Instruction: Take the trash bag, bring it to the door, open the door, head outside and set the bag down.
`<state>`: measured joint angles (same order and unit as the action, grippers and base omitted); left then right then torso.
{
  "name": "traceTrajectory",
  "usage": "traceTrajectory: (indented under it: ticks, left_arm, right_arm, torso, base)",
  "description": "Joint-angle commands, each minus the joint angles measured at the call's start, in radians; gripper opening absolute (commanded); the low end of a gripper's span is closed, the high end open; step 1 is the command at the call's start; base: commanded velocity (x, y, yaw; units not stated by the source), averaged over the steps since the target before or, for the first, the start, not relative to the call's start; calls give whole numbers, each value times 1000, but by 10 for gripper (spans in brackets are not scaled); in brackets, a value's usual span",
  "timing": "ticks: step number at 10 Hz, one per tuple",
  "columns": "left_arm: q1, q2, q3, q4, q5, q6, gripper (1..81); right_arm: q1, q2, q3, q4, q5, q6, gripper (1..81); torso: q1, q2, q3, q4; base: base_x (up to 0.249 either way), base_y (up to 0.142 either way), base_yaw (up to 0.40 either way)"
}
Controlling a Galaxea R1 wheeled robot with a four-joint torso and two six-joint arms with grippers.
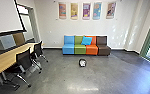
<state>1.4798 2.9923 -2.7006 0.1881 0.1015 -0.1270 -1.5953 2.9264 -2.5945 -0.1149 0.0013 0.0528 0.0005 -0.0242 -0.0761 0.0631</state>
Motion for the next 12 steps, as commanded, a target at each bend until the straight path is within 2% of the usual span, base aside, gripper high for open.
traceTrajectory:
  ticks: [1,12]
  left_arm:
    - [-46,-1,-2,8,58,7,811]
    - [-46,-1,-2,5,58,7,811]
  right_arm:
    - [36,-7,1,-3,-56,-2,811]
    - [39,-5,1,-5,-56,-2,811]
  torso:
    - [0,0,0,0]
    - [0,0,0,0]
  base:
    - [225,-64,0]
    - [237,-76,0]
